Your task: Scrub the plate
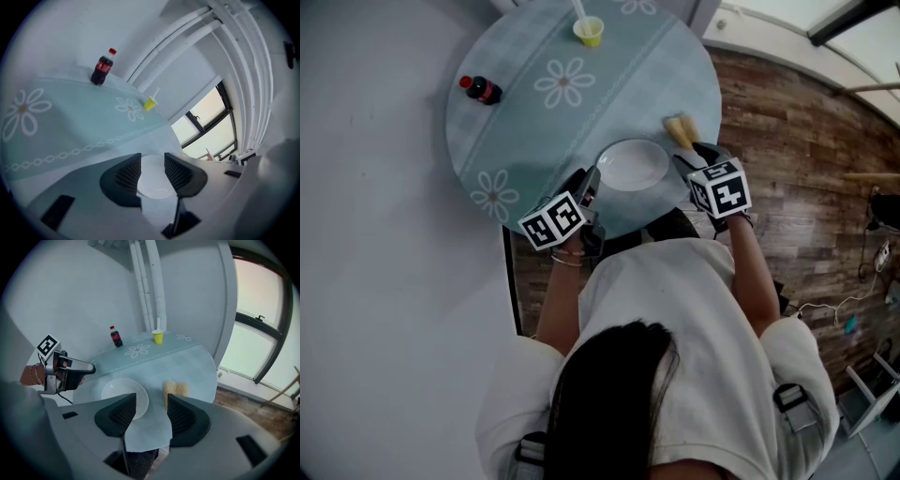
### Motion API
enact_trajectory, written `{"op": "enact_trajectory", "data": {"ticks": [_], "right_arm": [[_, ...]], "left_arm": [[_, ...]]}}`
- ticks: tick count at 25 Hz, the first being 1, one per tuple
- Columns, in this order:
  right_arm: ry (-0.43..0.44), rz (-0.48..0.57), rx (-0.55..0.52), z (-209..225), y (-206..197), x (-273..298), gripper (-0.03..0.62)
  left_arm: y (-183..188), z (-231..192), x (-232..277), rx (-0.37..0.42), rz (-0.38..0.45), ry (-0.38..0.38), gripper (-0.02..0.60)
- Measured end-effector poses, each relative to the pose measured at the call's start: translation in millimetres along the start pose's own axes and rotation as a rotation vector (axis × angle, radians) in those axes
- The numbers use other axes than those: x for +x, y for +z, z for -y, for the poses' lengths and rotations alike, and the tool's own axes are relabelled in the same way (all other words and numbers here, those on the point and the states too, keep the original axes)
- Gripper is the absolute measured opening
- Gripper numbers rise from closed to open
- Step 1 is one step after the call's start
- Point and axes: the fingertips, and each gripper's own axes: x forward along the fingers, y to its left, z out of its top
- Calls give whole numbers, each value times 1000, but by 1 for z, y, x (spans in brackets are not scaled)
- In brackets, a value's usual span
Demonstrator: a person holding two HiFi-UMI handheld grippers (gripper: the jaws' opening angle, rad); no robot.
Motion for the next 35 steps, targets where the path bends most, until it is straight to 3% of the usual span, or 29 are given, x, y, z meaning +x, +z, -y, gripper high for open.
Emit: {"op": "enact_trajectory", "data": {"ticks": [4,8,13,15,23,29,35], "right_arm": [[16,35,36,-7,6,-6,199],[8,72,53,-13,10,-12,199],[11,161,97,-23,21,-24,199],[17,192,119,-27,25,-29,199],[60,299,123,-63,39,-46,191],[-17,348,51,-80,41,-51,86],[-31,353,50,-89,35,-52,63]], "left_arm": [[24,25,-17,139,74,-18,156],[37,54,-33,242,131,-82,156],[43,87,-54,469,171,-116,139],[45,98,-60,519,199,-128,127],[50,114,-76,622,259,-140,35],[43,114,-82,651,253,-133,18],[32,110,-80,646,233,-127,14]]}}
